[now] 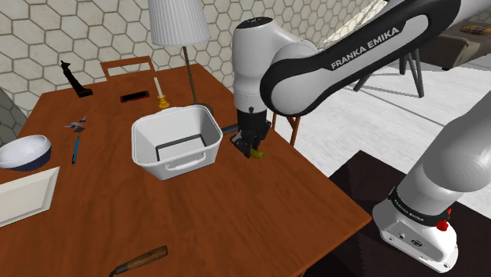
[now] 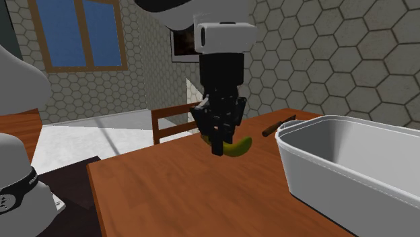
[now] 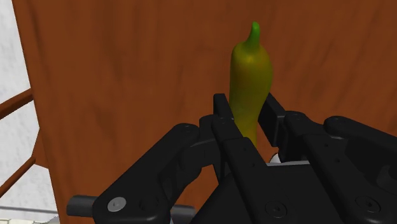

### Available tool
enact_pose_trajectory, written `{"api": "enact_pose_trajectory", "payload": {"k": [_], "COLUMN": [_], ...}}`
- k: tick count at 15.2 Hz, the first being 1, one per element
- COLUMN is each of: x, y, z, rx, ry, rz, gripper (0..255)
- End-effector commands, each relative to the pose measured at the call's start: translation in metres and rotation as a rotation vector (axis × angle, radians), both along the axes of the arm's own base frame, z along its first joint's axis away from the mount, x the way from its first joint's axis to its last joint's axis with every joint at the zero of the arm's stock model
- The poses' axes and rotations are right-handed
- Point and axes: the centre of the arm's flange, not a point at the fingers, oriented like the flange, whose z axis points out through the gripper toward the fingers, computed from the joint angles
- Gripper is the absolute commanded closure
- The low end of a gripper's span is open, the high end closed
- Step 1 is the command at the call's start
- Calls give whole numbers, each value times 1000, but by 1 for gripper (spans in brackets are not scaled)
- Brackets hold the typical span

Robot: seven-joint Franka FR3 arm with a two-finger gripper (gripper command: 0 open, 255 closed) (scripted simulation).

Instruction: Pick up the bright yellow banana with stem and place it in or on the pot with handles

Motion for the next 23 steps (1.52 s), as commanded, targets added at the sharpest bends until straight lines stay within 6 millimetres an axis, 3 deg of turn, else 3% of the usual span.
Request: {"api": "enact_pose_trajectory", "payload": {"k": [1, 20, 23], "x": [0, 0, 33], "y": [1, 1, 23], "z": [11, 109, 107], "rx": [0, 0, 0], "ry": [0, 0, 0], "rz": [0, 0, 0], "gripper": [255, 255, 255]}}
